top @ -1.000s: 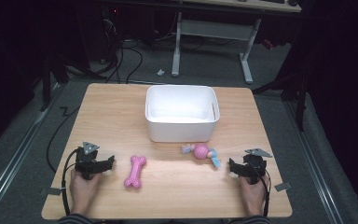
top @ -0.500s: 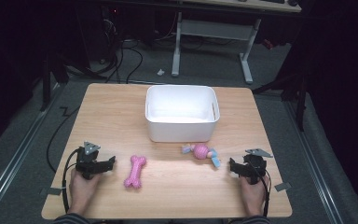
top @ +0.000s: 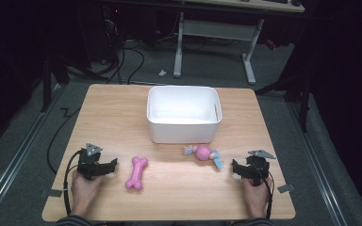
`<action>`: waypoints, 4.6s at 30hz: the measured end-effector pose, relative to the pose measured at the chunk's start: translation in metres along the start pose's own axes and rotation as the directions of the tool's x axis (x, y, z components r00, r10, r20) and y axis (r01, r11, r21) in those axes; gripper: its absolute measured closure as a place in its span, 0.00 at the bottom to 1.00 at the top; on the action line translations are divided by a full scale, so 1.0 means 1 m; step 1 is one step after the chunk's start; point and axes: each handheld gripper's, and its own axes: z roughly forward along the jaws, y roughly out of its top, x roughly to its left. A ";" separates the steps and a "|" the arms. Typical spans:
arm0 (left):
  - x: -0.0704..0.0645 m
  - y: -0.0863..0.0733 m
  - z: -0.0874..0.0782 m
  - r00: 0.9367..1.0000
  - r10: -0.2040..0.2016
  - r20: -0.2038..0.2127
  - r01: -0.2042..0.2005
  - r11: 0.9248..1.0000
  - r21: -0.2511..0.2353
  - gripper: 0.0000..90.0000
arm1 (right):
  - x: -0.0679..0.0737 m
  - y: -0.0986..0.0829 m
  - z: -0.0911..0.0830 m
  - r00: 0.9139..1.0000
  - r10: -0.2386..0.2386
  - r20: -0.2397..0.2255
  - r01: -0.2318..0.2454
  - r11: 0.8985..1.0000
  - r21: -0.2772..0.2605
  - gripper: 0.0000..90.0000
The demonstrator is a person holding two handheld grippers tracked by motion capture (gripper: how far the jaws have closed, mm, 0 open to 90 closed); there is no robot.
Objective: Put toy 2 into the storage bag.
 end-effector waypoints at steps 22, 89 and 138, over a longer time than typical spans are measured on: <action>-0.031 0.021 -0.038 0.995 0.044 0.085 -0.040 0.998 -0.051 0.21 | 0.000 0.000 0.000 1.000 -0.007 -0.006 0.007 1.000 -0.002 0.17; -0.106 0.024 -0.001 0.987 0.100 0.126 -0.122 0.977 0.176 0.42 | 0.001 0.000 0.000 1.000 -0.018 -0.013 0.018 1.000 -0.004 0.18; -0.102 0.047 -0.022 0.965 0.137 0.225 -0.167 0.979 0.119 0.66 | 0.001 0.000 0.000 1.000 -0.018 -0.013 0.018 1.000 -0.004 0.18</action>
